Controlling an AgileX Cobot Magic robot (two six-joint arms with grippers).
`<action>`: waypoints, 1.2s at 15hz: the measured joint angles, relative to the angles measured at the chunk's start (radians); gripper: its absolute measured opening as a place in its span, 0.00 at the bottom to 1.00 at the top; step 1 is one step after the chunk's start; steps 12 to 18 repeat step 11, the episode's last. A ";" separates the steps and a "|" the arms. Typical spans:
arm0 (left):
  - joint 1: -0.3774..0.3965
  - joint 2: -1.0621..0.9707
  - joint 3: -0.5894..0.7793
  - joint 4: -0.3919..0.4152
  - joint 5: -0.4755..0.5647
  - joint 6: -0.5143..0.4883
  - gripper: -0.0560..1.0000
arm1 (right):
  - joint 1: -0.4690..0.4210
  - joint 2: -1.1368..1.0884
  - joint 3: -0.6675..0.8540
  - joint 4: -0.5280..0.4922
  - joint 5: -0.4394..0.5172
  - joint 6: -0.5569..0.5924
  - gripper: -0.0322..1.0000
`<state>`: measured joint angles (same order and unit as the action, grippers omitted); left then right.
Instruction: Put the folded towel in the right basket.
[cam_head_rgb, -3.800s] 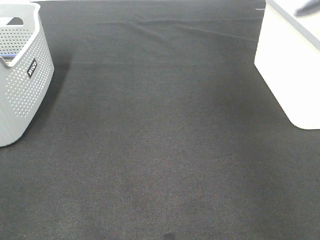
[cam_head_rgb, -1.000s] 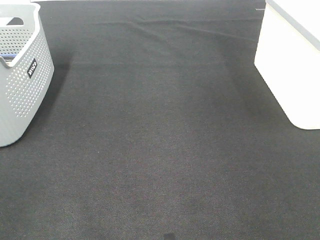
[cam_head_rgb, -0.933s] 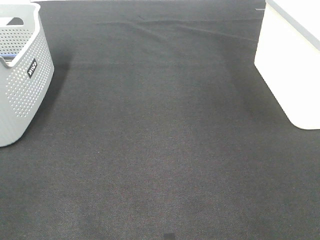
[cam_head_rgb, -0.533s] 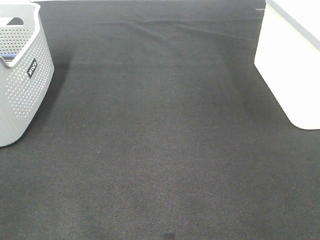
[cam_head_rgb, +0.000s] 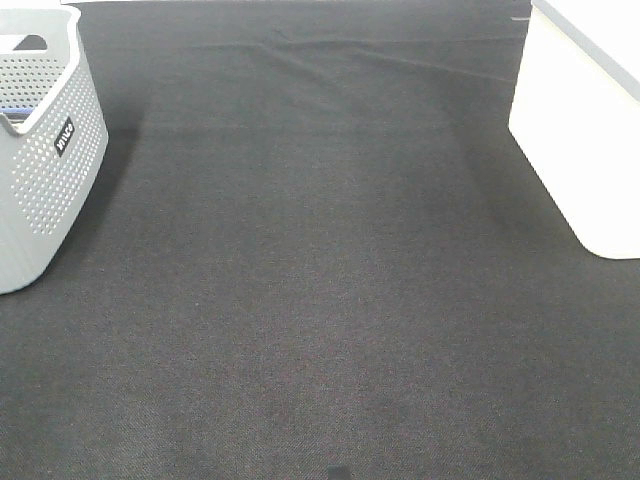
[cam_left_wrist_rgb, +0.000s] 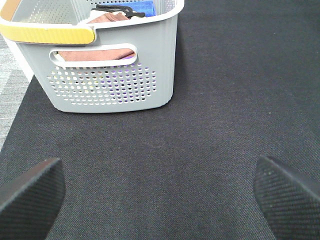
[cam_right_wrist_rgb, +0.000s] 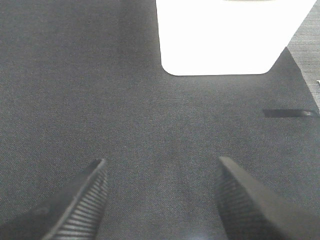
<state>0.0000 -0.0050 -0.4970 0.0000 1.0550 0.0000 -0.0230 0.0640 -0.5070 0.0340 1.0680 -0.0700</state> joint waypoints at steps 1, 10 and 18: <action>0.000 0.000 0.000 0.000 0.000 0.000 0.98 | 0.000 0.000 0.000 0.000 0.000 0.000 0.61; 0.000 0.000 0.000 0.000 0.000 0.000 0.98 | 0.000 0.000 0.000 0.000 0.000 0.000 0.61; 0.000 0.000 0.000 0.000 0.000 0.000 0.98 | 0.000 0.000 0.000 0.000 0.000 0.000 0.61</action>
